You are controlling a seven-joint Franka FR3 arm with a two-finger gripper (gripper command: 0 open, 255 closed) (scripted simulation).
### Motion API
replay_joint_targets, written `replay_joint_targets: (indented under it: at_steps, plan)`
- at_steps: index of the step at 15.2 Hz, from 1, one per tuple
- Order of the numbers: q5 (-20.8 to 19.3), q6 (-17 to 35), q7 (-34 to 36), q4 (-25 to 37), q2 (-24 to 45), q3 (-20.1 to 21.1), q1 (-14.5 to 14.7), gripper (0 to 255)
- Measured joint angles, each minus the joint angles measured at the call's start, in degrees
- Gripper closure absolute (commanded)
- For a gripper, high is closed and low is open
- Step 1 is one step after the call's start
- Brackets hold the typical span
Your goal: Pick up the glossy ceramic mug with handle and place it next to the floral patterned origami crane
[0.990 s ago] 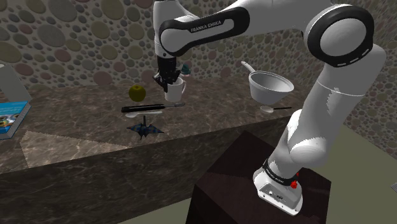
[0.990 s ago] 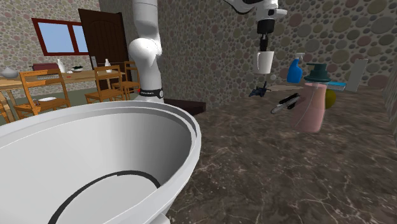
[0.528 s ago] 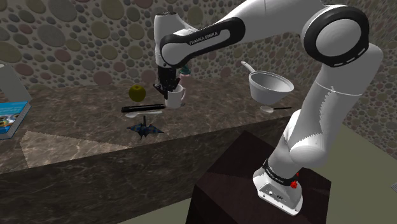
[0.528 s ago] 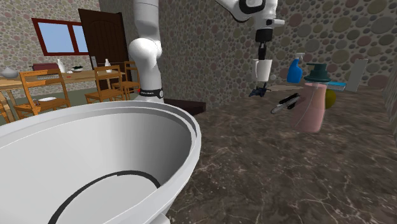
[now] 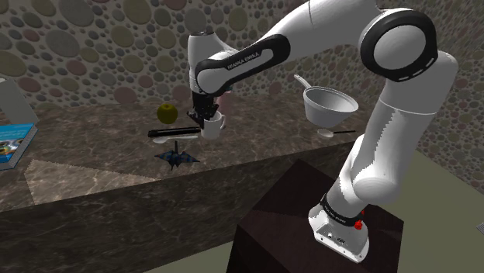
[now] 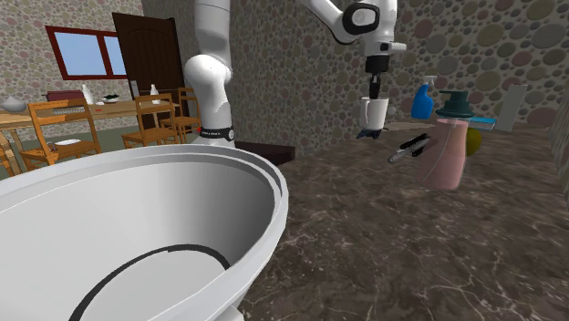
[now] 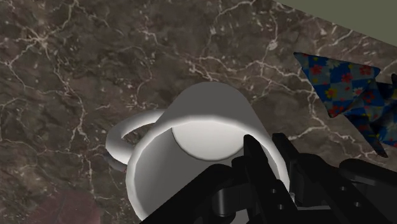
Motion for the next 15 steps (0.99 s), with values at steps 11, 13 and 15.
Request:
replay_joint_targets:
  at_steps: [11, 13, 15]
  plan:
    - [-0.78, 7.96, 0.86, -3.39, 4.60, -0.20, 0.01, 255]
    - [-0.88, 8.79, 0.98, -3.59, 5.24, -0.23, 0.02, 255]
    - [-0.90, 9.00, 1.04, -3.73, 5.30, -0.22, 0.05, 255]
